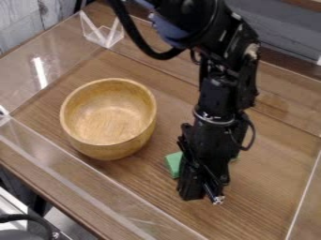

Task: Put the green block in the brown bowl

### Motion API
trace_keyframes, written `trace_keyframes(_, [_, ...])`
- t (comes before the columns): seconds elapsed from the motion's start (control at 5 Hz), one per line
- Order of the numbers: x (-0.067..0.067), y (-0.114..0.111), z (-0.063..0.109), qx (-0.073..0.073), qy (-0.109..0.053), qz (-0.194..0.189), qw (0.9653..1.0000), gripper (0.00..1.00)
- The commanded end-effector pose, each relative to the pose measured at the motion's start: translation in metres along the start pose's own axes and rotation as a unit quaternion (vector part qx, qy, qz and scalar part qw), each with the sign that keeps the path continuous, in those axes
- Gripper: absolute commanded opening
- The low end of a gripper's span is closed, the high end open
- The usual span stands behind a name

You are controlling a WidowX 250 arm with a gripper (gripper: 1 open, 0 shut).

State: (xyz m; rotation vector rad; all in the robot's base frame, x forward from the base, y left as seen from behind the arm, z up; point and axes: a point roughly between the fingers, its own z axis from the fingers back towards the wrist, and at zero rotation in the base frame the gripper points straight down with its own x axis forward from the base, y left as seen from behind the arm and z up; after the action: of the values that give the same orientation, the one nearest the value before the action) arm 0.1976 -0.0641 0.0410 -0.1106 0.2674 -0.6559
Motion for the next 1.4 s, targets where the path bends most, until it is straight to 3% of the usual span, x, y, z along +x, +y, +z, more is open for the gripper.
trace_keyframes(0.0, [-0.002, 0.001, 0.014, -0.007, -0.023, 0.019, 0.9995, 0.00])
trace_keyframes(0.6, [-0.006, 0.006, 0.020, -0.032, -0.025, 0.052, 0.9978, 0.00])
trace_keyframes(1.2, [-0.003, 0.010, 0.029, -0.045, -0.024, 0.065, 0.9966, 0.00])
